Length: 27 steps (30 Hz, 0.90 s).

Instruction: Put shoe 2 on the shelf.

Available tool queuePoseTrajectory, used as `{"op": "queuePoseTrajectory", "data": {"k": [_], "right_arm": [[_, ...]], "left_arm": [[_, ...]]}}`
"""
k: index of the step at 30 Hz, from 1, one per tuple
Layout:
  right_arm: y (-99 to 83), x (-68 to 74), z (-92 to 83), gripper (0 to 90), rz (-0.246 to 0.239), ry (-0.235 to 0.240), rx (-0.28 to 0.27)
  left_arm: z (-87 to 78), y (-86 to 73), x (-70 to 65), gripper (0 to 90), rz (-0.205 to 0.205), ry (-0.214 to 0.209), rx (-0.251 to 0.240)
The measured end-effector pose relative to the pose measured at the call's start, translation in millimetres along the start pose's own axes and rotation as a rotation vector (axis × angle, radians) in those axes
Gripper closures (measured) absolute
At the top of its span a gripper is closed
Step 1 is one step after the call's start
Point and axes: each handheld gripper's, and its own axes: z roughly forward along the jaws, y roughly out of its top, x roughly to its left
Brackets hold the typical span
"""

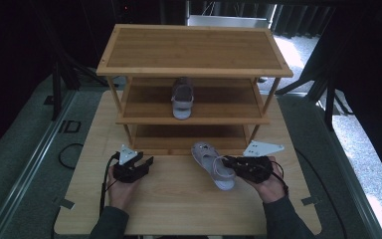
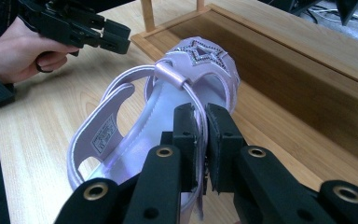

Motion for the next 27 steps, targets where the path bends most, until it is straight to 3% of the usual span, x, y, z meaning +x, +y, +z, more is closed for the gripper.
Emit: {"op": "queuePoseTrajectory", "data": {"k": [27], "right_arm": [[32.1, 4.3, -5.5, 83.0, -0.036, 0.078, -0.041]], "left_arm": [[0.5, 0.2, 0.5, 52.8, 0.004, 0.002, 0.004]]}}
